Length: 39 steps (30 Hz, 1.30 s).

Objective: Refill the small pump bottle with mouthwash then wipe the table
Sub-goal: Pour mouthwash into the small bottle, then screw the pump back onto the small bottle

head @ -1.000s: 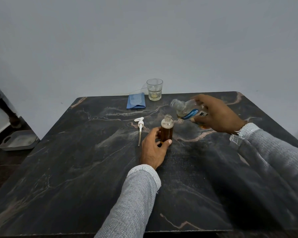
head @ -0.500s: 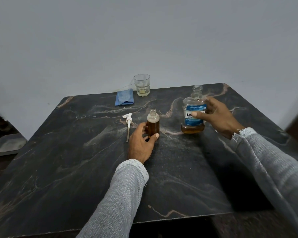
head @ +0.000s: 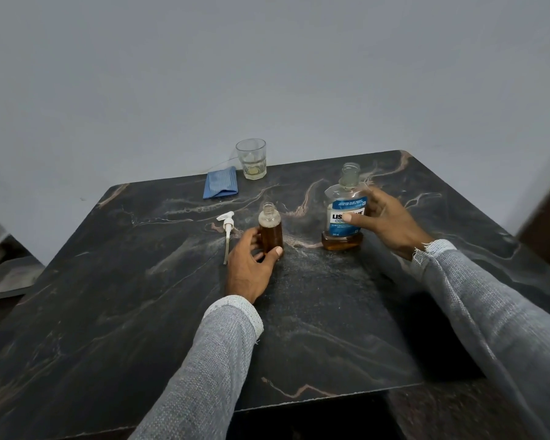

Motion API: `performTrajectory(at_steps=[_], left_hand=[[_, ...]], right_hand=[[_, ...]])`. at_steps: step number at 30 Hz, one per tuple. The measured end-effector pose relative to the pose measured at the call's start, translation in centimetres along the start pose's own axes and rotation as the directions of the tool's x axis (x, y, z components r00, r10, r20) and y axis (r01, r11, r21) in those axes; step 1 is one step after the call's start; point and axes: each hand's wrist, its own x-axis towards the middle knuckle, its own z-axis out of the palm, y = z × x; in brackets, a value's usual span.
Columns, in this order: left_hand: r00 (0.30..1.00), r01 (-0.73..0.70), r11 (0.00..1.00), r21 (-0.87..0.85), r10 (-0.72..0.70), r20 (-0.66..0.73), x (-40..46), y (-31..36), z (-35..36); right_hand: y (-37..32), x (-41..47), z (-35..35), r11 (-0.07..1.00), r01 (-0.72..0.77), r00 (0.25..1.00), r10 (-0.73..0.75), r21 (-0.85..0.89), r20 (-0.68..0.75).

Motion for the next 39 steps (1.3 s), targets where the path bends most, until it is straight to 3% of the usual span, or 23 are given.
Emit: performTrajectory(at_steps=[10,14,22,29,39], left_hand=[[1.000,0.004,1.000,0.008,-0.005,0.010,-0.3,0.3,0.0],[1.000,0.011,1.000,0.005,-0.011,0.002,-0.4,0.4,0.0],[1.000,0.013,1.000,-0.003,-0.013,-0.020,-0.6,0.7,0.1],[1.000,0.000,1.000,0.003,0.000,-0.026,-0.8,0.9,-0.1],[0.997,0.013,0.998,-0.061,-0.018,-0.077,-1.7,1.5,-0.7]], right_hand=[[0.7,-0.5,-1.0,0.998,0.019,1.000,-0.018,-0.055,0.019],[1.4,-1.3,-1.9,0.998,0.046,0.997,-0.048,-0.037,-0.057],[3.7,-4.2,-2.0,0.972,0.050,0.953,-0.115,-0.228,-0.282],[4.3,-5.8,-1.9,0.915,0.024,0.966,-0.125,-0.403,-0.226],[3.3,-6.8,1.2,0.884,0.050,0.989,-0.107,-0.464,-0.099]])
